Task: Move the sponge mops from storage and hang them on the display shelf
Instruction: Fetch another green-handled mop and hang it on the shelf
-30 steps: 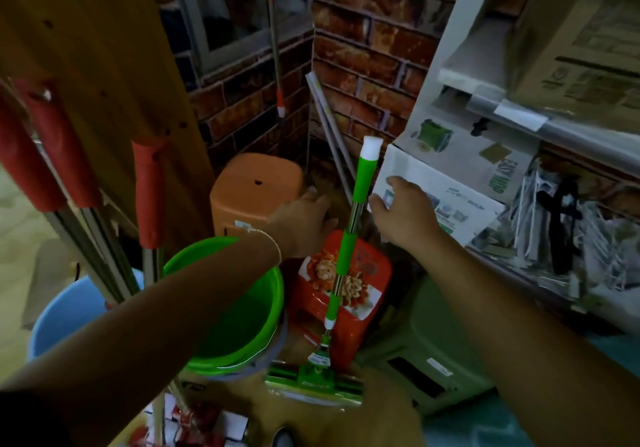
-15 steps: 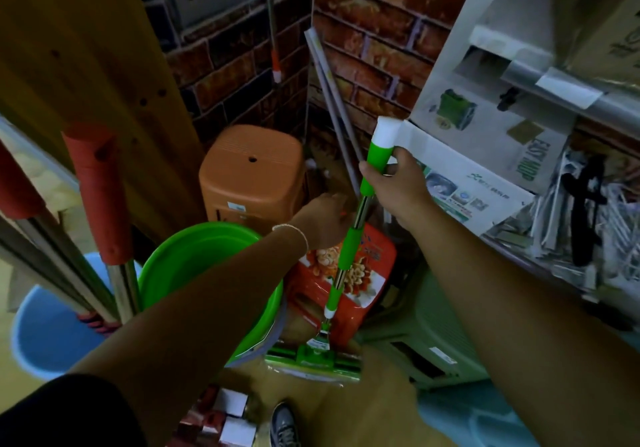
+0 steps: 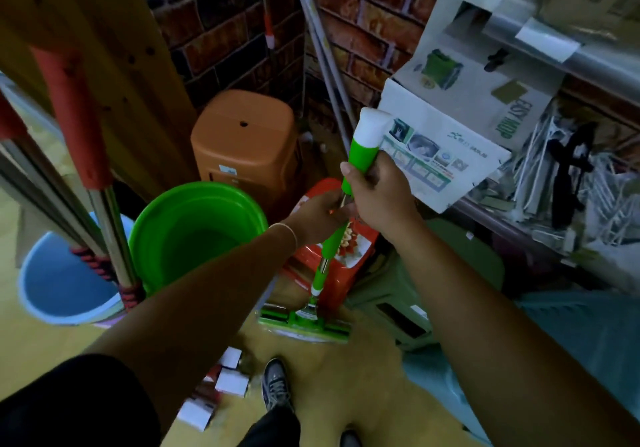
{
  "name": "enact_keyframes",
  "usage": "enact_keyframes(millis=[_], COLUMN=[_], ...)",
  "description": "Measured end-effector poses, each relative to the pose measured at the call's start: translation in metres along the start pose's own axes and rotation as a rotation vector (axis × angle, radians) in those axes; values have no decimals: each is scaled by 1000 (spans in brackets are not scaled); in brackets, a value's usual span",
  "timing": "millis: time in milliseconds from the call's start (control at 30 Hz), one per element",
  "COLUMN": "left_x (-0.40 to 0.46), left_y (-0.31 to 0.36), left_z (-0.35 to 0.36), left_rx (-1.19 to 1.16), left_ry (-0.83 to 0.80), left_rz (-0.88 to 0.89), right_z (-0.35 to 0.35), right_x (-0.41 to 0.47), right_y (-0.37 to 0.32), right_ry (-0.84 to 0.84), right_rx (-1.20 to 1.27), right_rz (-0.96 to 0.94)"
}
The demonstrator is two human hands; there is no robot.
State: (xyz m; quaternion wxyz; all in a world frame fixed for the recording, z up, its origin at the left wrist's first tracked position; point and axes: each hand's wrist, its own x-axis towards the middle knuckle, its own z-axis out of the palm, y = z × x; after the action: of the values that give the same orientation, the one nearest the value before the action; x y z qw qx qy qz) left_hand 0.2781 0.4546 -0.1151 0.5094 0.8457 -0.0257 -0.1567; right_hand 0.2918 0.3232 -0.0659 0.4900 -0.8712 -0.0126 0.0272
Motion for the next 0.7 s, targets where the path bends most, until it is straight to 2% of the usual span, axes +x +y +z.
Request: enact_keyframes(millis=[133,233,333,500,700], left_x=[-32,-61,-89,-129,-184], left_y=[7,15,27,56,93], left_z=[33,57,87,130,142], left_rx=[14,36,60,49,-49], left_ry=[85,139,200,247,363], left_rz=[-7,32,20,-20,-7], right_z=[-11,-24,-39,-69,-98], right_x=[-40,-72,-101,-142,-190], right_y=[8,19,30,45,10], right_ry=[-35,-5,1,-14,-34], right_rx=[23,-3,-3,28,75], right_rz=[-39,-137,-236,-298,-347])
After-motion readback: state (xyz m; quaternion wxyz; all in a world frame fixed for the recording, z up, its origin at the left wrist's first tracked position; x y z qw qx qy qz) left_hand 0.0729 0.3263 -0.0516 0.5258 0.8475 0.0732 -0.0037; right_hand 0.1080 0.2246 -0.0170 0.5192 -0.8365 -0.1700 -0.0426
